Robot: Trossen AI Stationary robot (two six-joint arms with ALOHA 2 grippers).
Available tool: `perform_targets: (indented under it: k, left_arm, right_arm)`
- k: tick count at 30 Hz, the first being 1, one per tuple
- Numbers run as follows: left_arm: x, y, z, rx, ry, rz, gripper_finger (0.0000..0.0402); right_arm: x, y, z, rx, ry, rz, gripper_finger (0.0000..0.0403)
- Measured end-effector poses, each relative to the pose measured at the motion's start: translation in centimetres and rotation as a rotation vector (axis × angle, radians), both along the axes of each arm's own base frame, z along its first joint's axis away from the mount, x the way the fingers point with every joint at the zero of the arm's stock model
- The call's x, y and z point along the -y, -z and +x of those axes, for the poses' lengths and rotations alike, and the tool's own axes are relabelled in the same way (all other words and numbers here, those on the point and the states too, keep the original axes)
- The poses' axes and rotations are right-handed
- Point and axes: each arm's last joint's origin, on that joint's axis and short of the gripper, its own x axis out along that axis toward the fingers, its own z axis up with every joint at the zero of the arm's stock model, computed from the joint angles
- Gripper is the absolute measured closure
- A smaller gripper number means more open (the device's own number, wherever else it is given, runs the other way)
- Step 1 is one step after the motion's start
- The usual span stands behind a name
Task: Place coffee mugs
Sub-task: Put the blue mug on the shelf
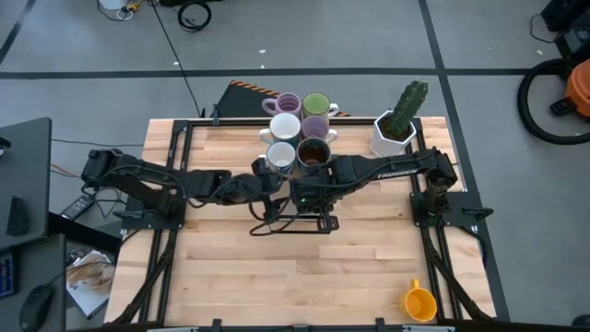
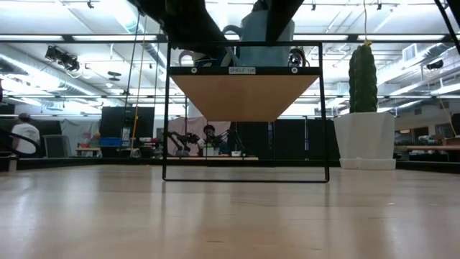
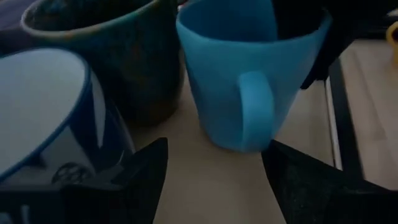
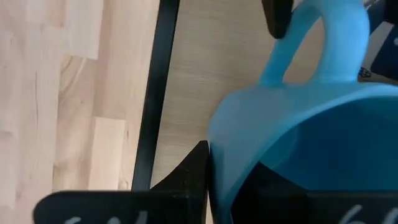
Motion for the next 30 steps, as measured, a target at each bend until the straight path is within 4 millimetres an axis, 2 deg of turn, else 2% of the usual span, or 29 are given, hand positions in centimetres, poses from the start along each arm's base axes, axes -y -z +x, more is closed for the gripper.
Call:
perform_targets:
  k: [7,22,30]
  left_arm:
    - [0.2,0.05,0.36,0.019,0.028,-0.007,0.0156]
    - [0.51,0.14,0.29,0.011,0.04,-0.018,0.029]
    - [0.7,0.22,0.19,-0.008,0.053,0.007,0.0332]
  right_arm:
    - [-0.16,-0.04,0.15,0.016,-0.008,0.015,0.0355]
    - [-0.23,-0.11,0.42,0.042,-0.015,0.038,0.0354]
    - [-0.26,-0.18,0.34,0.042,-0.02,0.033,0.0317]
